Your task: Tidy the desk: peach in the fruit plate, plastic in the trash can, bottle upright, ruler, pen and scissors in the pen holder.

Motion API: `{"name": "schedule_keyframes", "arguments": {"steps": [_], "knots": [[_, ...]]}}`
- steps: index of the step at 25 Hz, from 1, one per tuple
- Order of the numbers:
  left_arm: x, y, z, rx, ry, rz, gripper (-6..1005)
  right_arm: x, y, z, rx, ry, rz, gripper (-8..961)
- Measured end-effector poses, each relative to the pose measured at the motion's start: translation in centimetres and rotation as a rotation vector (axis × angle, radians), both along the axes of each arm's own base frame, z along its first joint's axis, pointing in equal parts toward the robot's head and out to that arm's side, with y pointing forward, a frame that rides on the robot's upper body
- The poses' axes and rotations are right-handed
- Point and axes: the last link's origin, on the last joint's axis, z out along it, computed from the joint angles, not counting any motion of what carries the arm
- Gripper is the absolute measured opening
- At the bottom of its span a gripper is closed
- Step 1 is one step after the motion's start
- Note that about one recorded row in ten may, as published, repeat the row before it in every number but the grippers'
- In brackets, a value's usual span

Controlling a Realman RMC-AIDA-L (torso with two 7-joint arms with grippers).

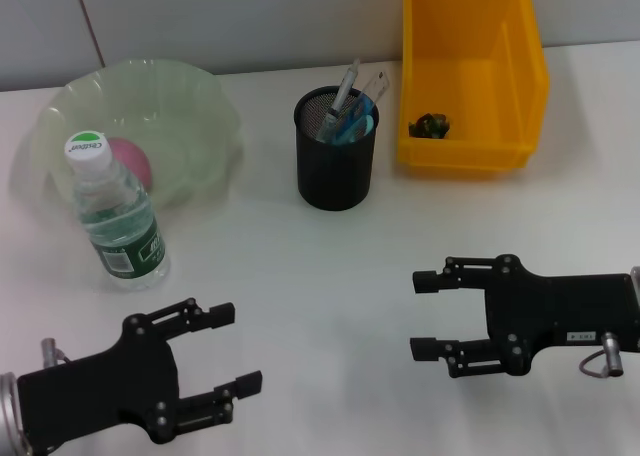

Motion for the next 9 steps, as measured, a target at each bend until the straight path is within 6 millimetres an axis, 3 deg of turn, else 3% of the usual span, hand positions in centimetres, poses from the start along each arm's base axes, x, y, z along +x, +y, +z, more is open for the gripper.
{"name": "schedule_keyframes", "arguments": {"steps": [9], "knots": [[-0.58,0.34,0.97,0.017,-0.012,0.024,754,-0.16,0.45,-0.29,0.004,-0.006,-0.002,754]]}}
